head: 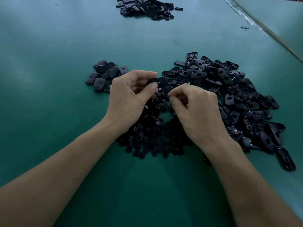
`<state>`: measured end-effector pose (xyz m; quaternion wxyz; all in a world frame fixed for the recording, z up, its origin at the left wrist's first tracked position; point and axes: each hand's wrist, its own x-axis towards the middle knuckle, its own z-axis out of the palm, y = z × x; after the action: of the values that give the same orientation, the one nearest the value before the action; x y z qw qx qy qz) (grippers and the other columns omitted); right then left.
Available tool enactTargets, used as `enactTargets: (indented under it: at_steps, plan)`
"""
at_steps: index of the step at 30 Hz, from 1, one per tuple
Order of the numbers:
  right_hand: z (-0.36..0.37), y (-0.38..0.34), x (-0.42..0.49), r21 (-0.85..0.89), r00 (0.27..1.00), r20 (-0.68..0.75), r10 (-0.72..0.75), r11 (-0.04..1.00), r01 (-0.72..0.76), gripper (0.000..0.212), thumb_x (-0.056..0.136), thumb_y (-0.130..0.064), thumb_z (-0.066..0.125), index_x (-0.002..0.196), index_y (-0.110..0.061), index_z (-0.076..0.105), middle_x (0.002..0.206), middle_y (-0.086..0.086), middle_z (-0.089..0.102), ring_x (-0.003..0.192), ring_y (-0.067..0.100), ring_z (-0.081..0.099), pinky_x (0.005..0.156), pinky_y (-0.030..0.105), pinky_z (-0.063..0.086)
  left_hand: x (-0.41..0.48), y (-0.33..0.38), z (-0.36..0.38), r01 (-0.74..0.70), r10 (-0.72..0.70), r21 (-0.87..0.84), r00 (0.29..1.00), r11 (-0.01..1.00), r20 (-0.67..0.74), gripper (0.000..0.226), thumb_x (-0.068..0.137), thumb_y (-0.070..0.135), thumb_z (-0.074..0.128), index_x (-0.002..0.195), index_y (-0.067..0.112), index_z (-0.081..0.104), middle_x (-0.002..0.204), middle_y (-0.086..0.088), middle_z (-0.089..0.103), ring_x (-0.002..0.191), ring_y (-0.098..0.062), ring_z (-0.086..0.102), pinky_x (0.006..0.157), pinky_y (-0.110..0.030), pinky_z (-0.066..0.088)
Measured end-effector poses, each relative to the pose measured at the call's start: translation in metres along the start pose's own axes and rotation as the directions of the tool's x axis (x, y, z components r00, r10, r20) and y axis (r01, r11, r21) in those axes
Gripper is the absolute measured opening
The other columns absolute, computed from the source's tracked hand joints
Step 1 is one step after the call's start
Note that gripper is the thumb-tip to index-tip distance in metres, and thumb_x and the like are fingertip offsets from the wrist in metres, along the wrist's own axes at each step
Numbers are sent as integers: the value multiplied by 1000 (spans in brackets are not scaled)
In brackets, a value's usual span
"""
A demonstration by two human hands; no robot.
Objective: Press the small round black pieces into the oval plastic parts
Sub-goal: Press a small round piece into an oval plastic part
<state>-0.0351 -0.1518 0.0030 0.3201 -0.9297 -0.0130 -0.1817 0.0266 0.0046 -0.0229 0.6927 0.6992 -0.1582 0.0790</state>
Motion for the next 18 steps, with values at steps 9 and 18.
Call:
enactTargets:
  at_steps: [9, 18]
  plan:
    - [-2, -3, 0, 72, 1000, -3, 3, 997, -3, 17, 103, -12, 52, 106, -16, 69, 95, -6, 66, 88, 6, 60, 76, 8, 44, 0, 0, -1, 31, -31, -9, 999, 999, -8, 18, 85, 9, 72, 98, 22, 73, 83, 7, 76, 77, -14, 73, 78, -37, 61]
    - [-2, -5, 0, 78, 993, -110, -33, 996, 42, 22, 100, -13, 60, 118, -14, 72, 97, -4, 71, 87, 4, 63, 82, 6, 44, -1, 0, -2, 20, -20, 43, 1000, 999, 1, 19, 84, 13, 73, 95, 28, 74, 85, 8, 76, 78, -16, 74, 83, -44, 62]
